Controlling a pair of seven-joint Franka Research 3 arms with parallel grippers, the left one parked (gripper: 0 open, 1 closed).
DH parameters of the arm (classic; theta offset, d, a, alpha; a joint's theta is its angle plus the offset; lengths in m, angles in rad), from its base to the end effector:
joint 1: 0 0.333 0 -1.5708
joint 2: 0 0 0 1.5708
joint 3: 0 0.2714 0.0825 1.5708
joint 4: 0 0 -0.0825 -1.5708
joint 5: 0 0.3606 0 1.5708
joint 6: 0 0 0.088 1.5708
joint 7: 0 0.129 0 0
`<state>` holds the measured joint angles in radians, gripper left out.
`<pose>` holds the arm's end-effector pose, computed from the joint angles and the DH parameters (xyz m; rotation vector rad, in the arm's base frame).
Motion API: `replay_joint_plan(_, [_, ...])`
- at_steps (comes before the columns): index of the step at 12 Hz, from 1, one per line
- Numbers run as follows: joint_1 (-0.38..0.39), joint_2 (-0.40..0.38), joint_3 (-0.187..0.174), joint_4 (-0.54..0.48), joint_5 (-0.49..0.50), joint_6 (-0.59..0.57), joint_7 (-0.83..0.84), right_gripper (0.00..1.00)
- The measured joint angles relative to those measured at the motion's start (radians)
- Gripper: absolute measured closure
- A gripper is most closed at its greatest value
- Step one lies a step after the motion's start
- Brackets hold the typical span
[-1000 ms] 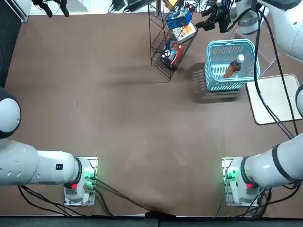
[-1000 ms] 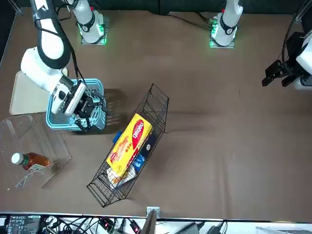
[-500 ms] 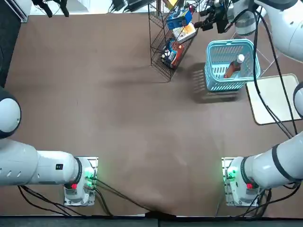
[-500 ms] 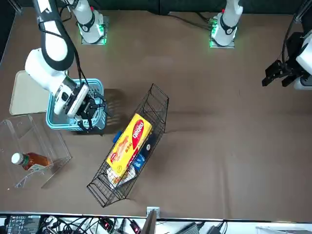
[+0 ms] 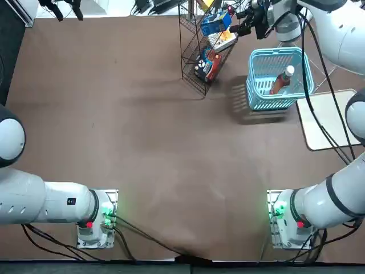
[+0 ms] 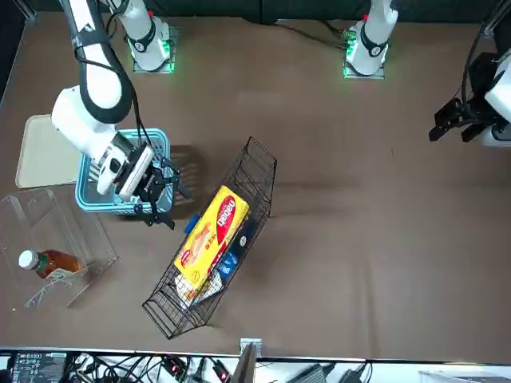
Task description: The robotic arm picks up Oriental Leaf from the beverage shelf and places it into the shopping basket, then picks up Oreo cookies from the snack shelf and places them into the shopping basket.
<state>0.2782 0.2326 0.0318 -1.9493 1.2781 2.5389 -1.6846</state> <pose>0.5841 0.1871 0.3491 -2.1490 -1.1836 -1.0344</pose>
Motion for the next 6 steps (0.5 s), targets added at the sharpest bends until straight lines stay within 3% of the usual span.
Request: replay_joint_plan(6, [0.008,0.061,0.000,0.074,0.006,0.003,0.000,0.00])
